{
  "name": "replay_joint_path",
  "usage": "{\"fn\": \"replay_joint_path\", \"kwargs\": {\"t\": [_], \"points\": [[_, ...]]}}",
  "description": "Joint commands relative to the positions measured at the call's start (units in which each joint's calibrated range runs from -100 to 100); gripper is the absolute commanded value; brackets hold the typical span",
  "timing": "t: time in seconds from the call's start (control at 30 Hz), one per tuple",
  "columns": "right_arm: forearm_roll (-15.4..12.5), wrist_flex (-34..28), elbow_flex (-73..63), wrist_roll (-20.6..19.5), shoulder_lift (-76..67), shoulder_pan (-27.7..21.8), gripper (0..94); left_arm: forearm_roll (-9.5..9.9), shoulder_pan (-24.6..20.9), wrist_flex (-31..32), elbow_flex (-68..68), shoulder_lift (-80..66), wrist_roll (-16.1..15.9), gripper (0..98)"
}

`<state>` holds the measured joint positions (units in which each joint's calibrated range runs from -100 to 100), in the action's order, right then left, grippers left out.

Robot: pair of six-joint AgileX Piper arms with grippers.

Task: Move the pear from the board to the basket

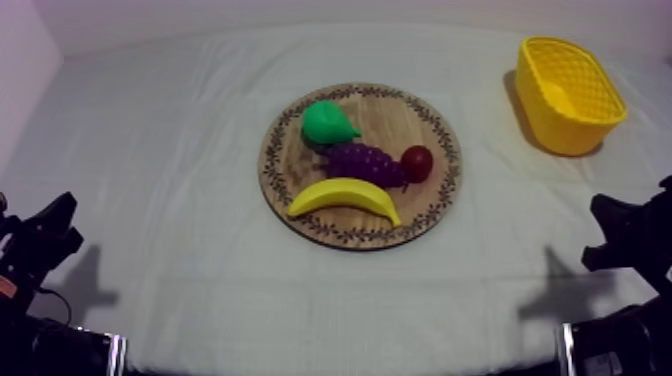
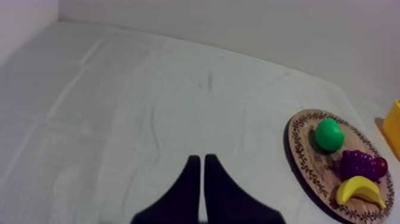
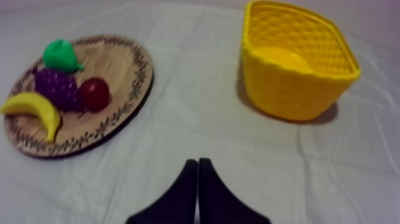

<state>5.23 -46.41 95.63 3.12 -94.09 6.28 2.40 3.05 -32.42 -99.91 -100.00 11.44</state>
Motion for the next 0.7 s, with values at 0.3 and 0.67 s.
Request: {"fn": "replay_joint_path", "kwargs": {"t": [0.3,0.67], "points": [[10.4,-6.2,-16.7,-4.0,24.1,13.8,0.4,0.02,0.0,0.0,0.0,0.0,0.0,0.1],[7.6,-18.0,-47.1,6.4,49.5,16.9,0.4,0.02,0.0,0.0,0.0,0.0,0.0,0.1]]}}
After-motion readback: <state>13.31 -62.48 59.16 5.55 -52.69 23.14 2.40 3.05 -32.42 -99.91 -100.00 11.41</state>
